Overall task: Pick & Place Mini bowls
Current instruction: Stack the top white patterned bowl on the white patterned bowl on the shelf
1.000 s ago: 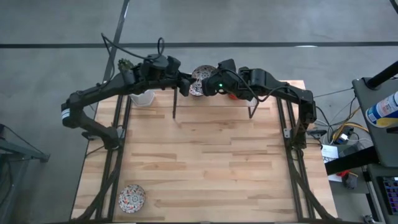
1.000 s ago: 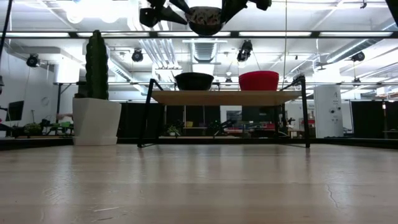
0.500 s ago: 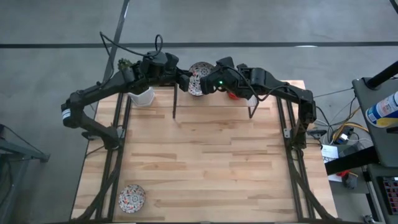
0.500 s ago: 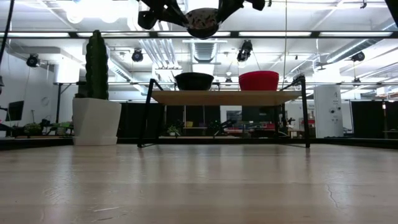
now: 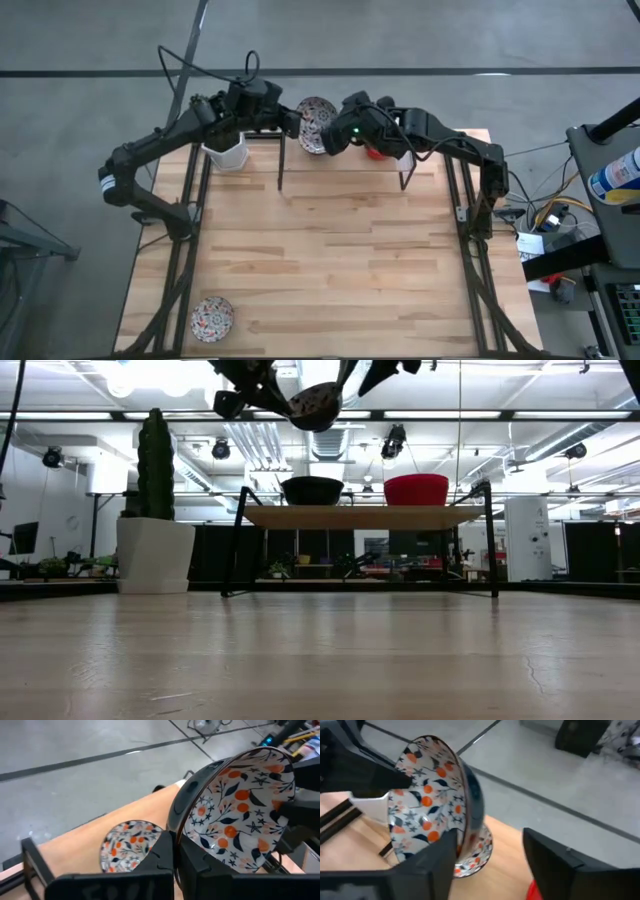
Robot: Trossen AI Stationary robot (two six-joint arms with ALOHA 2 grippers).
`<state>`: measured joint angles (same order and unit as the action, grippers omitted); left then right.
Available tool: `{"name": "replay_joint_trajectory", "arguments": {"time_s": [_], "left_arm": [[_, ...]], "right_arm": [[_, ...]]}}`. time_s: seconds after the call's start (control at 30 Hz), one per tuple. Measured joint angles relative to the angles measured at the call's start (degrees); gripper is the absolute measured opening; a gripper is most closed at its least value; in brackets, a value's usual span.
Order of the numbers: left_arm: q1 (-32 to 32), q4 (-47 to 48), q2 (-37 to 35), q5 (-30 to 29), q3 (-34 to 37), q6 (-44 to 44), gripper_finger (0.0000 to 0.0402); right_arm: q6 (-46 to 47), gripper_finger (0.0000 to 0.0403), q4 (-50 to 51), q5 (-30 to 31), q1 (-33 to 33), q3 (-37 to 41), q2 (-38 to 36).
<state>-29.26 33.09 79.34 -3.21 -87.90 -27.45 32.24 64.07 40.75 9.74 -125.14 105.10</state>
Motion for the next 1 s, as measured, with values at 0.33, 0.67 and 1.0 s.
{"name": "replay_joint_trajectory", "arguments": {"time_s": [0.33,0.67,1.0], "left_arm": [[-4.93,4.03,0.91,0.49,-0.09,-4.73,0.0001],[-8.61,7.06,8.36,13.62,-0.93,-10.70,0.0000],[-9.82,18.09,17.36,17.16,-9.12,-11.33,0.0000]], "right_arm": [[-7.41,0.0325,1.13,1.83,0.41,0.00,-0.76],[-7.41,0.0338,6.10,2.93,0.37,0.00,-0.90],[-7.42,0.0336,6.64,2.82,0.28,0.04,-0.90]]}}
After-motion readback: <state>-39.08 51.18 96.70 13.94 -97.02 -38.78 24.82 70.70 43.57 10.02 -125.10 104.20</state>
